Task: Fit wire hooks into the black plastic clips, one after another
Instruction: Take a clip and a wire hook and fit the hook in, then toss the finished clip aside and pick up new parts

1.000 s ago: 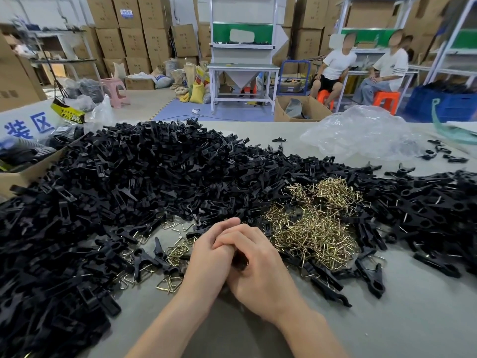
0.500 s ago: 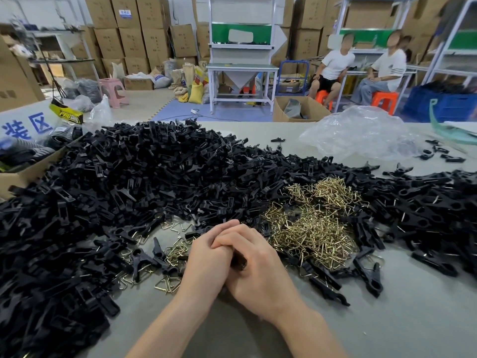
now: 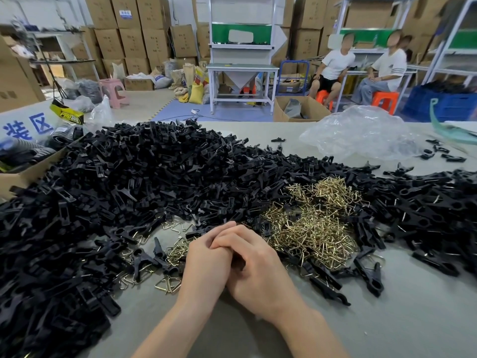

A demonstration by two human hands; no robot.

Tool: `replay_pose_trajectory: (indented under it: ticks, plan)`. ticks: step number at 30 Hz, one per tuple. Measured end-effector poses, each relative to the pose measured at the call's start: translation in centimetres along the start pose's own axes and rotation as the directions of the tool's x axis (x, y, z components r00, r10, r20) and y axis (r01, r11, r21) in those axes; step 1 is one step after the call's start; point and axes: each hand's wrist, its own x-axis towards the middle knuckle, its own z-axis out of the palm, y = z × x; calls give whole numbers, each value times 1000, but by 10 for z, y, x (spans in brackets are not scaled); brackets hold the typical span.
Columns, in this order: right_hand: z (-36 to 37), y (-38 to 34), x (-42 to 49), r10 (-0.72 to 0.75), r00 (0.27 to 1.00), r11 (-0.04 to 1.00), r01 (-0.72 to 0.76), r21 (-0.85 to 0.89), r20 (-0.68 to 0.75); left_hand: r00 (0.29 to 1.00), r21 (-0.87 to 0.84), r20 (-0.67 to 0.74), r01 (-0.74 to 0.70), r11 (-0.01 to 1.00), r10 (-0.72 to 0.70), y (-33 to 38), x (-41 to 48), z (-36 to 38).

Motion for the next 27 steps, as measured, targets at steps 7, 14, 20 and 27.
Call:
replay_pose_trajectory:
  ticks: [7,14,20,27]
  plan:
    - [-2,4,-1,-75,996,990,68,-124,-54,994,6,60,-94,996,93,-2,1,0]
    - [-16,7,0,-50,985,980,16,-200,-168,968,-28,168,-182,983,184,-6,0,-1]
    - [-56,28,7,116,848,924,-283,-257,-517,921,19,168,-360,933,352,0,-16,-3]
    - [-104,53,-1,417,673,641,-694,-328,-611,662,-49,-19,-749,661,749,59,-60,-14]
